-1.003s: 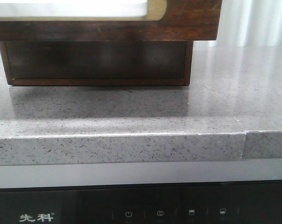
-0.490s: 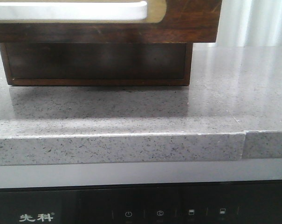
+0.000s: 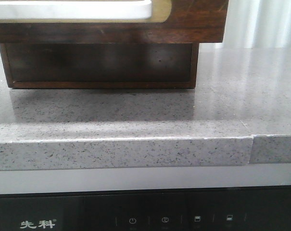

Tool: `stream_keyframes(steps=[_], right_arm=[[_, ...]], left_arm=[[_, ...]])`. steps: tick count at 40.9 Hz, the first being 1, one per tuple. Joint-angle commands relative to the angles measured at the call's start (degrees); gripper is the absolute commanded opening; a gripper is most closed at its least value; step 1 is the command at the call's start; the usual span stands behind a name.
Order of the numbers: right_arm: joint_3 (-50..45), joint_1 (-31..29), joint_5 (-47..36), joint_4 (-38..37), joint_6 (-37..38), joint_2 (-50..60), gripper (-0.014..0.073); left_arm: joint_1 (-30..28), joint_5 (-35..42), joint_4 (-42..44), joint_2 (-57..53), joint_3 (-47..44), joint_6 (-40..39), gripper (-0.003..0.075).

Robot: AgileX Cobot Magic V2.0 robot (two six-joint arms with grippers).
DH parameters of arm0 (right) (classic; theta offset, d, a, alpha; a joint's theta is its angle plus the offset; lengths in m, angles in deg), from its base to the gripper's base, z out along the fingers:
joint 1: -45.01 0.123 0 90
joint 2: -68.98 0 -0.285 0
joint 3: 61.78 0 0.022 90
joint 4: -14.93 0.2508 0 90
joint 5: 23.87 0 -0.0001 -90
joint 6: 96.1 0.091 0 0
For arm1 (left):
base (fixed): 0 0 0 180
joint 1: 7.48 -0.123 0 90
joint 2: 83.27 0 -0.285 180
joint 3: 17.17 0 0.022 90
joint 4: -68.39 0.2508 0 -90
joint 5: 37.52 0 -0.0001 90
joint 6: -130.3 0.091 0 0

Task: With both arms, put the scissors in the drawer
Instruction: 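Lower the scissors into the drawer and open the right gripper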

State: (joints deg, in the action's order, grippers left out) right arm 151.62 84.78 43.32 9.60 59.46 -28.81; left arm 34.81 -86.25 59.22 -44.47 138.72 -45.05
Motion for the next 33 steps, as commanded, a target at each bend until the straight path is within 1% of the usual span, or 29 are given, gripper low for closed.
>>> stream_keyframes(steps=[1,3,6,12,15,22,27,33], right_arm=[[1.3,-2.2,-0.7,-0.9,8.9,5.8,0.0371],[1.2,-3.5,0.3,-0.9,12.3,7.0,0.0371],[0.0,-5.3,0.5,-0.9,15.3,9.3,0.0371],[-8.6,-7.7,-1.8,-0.7,18.5,15.9,0.0371],[-14.3,-7.8,-4.4,-0.2,18.9,19.9,0.0371],[-29.0,-7.8,-12.3,6.4,18.8,30.4,0.0371],[-37.7,-7.8,-14.8,7.6,18.8,37.0,0.0371],[-46.0,-7.8,-16.2,9.0,18.8,45.2,0.0371]], left_arm=[[0.4,4.9,-0.9,0.3,1.7,-0.5,0.0547],[0.4,4.9,-0.9,0.3,1.7,-0.5,0.0547],[0.4,4.9,-0.9,0.3,1.7,-0.5,0.0547],[0.4,4.9,-0.9,0.3,1.7,-0.5,0.0547],[0.4,4.9,-0.9,0.3,1.7,-0.5,0.0547],[0.4,4.9,-0.9,0.3,1.7,-0.5,0.0546],[0.4,4.9,-0.9,0.3,1.7,-0.5,0.0547],[0.4,4.9,-0.9,0.3,1.7,-0.5,0.0547]])
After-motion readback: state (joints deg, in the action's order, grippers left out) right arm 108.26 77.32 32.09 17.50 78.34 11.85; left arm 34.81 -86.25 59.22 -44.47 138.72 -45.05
